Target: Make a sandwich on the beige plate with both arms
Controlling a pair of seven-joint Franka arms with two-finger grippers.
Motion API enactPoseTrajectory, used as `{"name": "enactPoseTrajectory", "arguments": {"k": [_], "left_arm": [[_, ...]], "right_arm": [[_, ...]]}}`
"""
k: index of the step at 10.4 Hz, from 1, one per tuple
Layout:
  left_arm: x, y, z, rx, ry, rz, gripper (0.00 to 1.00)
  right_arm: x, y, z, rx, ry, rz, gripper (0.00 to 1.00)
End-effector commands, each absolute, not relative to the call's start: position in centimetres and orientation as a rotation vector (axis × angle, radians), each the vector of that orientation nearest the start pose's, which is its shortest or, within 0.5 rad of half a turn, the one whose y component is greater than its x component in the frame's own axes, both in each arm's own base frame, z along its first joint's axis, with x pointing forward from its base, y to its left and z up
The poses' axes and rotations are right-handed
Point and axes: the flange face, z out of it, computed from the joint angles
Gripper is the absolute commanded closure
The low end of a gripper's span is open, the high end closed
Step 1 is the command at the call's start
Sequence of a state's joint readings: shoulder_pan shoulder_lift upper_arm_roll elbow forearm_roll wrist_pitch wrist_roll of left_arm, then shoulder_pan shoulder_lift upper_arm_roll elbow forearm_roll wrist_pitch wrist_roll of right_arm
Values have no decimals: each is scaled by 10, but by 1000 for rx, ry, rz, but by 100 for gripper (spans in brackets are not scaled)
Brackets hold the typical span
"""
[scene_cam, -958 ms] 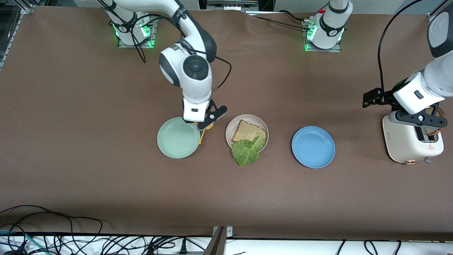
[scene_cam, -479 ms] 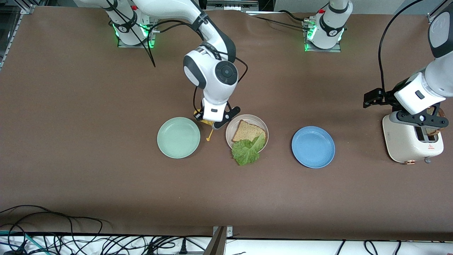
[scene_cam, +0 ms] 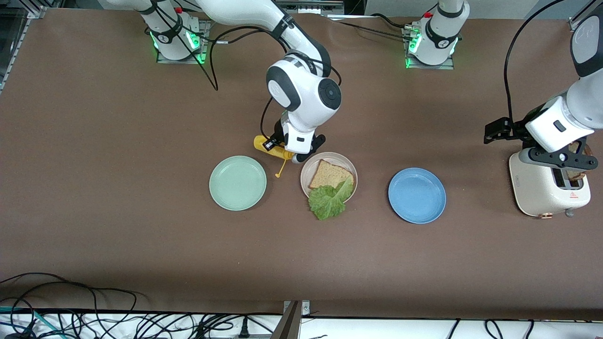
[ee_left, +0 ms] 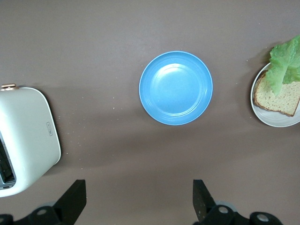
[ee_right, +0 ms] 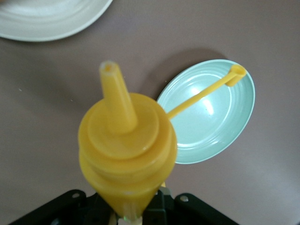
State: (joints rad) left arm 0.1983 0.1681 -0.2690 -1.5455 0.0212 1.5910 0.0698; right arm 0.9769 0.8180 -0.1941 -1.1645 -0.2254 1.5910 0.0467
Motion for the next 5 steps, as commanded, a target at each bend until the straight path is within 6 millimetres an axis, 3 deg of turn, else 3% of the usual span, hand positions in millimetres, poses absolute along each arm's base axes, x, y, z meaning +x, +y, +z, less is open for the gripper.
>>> {"name": "enactPoseTrajectory", "arguments": {"k": [1,5], "left_arm": [[597,-26,550,-3148,229,163,0],[597,-27,550,-3147,233,165,0]], "right_arm": [[491,531,284,-3430,-1437,282,100],[469,555,257,-3628,-1317,78,100]]}}
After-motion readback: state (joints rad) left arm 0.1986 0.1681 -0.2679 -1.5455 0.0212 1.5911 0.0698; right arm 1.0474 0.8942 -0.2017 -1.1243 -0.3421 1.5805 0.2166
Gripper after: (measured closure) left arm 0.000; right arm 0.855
